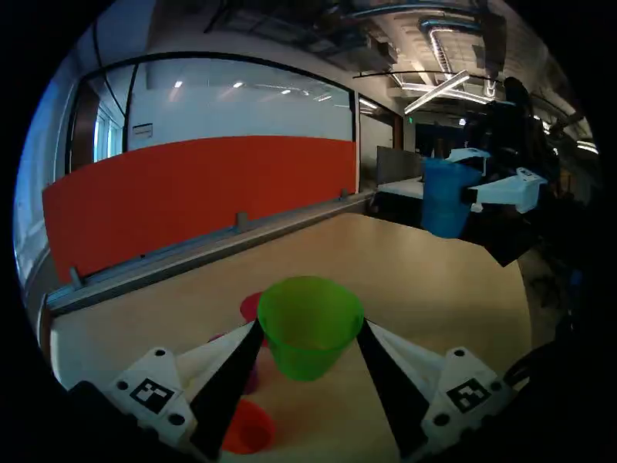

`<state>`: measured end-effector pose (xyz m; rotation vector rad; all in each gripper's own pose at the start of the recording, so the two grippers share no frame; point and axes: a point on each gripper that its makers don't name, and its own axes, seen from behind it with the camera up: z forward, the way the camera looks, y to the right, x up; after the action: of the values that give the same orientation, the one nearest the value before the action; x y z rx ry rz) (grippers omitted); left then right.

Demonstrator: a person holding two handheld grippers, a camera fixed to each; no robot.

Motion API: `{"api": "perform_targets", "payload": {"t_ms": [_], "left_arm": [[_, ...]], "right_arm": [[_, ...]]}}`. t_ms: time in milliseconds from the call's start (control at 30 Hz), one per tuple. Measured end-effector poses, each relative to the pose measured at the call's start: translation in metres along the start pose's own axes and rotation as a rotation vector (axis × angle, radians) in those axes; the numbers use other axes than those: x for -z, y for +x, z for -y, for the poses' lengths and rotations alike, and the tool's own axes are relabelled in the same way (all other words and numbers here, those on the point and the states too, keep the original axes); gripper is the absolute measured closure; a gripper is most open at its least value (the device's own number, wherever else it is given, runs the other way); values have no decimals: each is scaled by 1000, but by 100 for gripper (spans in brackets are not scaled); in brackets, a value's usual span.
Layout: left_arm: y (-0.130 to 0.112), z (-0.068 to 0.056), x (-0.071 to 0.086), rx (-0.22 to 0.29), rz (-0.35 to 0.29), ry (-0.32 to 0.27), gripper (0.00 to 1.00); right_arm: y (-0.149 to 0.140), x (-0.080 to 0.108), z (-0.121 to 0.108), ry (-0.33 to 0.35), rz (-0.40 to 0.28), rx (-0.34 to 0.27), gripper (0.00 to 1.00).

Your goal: Pour water

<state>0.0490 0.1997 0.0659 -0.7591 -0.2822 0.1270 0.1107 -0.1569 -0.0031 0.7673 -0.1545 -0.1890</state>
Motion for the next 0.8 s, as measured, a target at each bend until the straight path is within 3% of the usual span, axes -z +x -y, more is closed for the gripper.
{"api": "perform_targets", "payload": {"t_ms": [400, 800], "left_arm": [[42, -1, 41, -20, -135, -20, 13], [52, -13, 62, 23, -178, -77, 13]], "right_arm": [[8, -6, 5, 12, -12, -2, 10], [12, -11, 10, 26, -18, 0, 10]]}}
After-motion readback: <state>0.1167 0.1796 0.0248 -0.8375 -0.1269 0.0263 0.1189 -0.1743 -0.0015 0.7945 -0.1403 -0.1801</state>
